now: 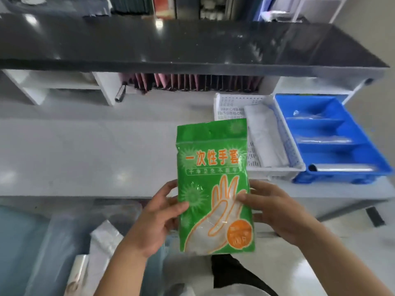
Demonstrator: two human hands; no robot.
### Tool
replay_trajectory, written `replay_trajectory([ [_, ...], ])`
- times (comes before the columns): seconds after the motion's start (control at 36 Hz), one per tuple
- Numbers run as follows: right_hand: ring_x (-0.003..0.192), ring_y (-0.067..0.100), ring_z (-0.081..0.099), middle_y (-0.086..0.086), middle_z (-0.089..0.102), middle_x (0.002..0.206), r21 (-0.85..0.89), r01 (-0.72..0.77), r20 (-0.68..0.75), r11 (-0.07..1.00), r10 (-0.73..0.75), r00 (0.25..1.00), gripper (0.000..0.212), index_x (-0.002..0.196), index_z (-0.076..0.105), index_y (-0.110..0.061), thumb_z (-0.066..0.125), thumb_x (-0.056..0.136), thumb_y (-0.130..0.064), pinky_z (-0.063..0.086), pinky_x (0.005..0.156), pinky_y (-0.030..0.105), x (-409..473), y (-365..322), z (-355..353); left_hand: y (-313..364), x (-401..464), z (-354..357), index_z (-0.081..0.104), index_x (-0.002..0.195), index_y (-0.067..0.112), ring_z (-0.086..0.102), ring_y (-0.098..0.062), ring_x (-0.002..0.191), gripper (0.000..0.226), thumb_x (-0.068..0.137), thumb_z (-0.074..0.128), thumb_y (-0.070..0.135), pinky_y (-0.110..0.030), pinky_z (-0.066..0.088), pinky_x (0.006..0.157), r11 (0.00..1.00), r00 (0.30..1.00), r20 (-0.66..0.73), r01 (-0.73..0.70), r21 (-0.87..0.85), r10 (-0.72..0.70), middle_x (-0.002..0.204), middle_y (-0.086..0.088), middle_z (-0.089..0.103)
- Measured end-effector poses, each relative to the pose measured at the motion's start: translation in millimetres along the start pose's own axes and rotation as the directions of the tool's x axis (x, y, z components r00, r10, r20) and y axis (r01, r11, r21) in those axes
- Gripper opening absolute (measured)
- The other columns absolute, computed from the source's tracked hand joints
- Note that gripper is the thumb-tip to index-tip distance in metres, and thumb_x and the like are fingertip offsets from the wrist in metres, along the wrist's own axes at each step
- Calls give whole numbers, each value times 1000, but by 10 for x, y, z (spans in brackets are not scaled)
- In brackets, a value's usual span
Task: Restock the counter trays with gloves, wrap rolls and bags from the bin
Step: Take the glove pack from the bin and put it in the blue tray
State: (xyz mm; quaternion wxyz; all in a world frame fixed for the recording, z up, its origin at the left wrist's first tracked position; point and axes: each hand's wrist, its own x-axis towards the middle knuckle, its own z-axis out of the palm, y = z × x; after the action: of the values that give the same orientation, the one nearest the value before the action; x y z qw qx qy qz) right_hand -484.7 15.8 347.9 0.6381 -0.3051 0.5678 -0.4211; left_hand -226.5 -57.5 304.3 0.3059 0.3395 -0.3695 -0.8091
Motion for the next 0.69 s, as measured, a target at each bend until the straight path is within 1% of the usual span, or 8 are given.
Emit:
replay_trajectory([
  [0.08, 103, 37, 70, 19, 71, 114, 19, -3, -58, 1000, 4, 998, 33, 112, 72, -10, 75, 79, -14, 57, 87, 49, -375, 121, -99, -197, -38, 173, 60, 128, 23, 71, -32, 101, 64, 70, 87, 22, -34, 59, 75, 999, 992, 120, 34, -4, -33, 117, -20, 71],
  [0.17, 100, 36, 71, 19, 72, 113, 53, 21, -147, 998, -13, 989, 30, 109, 73, -7, 73, 79, -11, 59, 81, 43, -709, 218, -180, -353, -69, 354, 61, 127, 23, 70, -36, 104, 61, 72, 86, 19, -38, 59, 79, 998, 980, 189, 67, -6, -64, 120, -21, 69],
  [0.28, 99, 41, 70, 21, 72, 110, 69, 59, -251, 996, -40, 967, 26, 103, 75, -6, 72, 77, -9, 58, 86, 53, -1010, 282, -317, -481, -69, 596, 60, 129, 22, 66, -39, 111, 62, 73, 85, 17, -42, 57, 85, 998, 970, 232, 68, 19, -70, 126, -23, 65],
  [0.36, 98, 40, 70, 22, 72, 110, 91, 77, -270, 993, -50, 962, 29, 104, 75, -5, 73, 75, -12, 59, 84, 52, -1123, 314, -425, -522, -66, 757, 58, 131, 20, 63, -44, 115, 63, 74, 85, 18, -50, 55, 93, 996, 970, 231, 56, 70, -71, 131, -22, 62],
  [0.42, 95, 38, 71, 22, 72, 110, 112, 77, -260, 991, -46, 965, 33, 105, 74, -5, 74, 74, -16, 61, 79, 48, -1145, 332, -513, -535, -62, 857, 58, 132, 21, 62, -44, 116, 62, 75, 84, 19, -49, 56, 91, 995, 972, 224, 49, 91, -69, 132, -20, 63],
  [0.47, 91, 34, 72, 21, 73, 108, 116, 74, -238, 990, -45, 970, 33, 106, 74, -6, 74, 75, -19, 62, 74, 43, -1147, 333, -630, -545, -41, 992, 58, 132, 22, 63, -41, 116, 62, 76, 83, 21, -43, 57, 87, 994, 976, 211, 39, 104, -61, 131, -18, 64],
  [0.58, 89, 33, 71, 21, 73, 106, 105, 90, -232, 990, -63, 971, 33, 105, 75, -7, 74, 75, -22, 60, 78, 45, -1164, 295, -1009, -622, 75, 1376, 60, 130, 23, 66, -37, 114, 61, 74, 84, 22, -37, 57, 83, 993, 983, 180, 19, 118, -41, 129, -16, 65],
  [0.69, 85, 33, 73, 21, 74, 103, 116, 128, -241, 985, -98, 966, 33, 102, 76, -5, 75, 73, -19, 60, 69, 40, -1274, 234, -1523, -775, 244, 1875, 62, 128, 25, 68, -34, 110, 59, 73, 83, 20, -34, 57, 79, 990, 989, 146, 11, 139, -32, 126, -16, 67],
])
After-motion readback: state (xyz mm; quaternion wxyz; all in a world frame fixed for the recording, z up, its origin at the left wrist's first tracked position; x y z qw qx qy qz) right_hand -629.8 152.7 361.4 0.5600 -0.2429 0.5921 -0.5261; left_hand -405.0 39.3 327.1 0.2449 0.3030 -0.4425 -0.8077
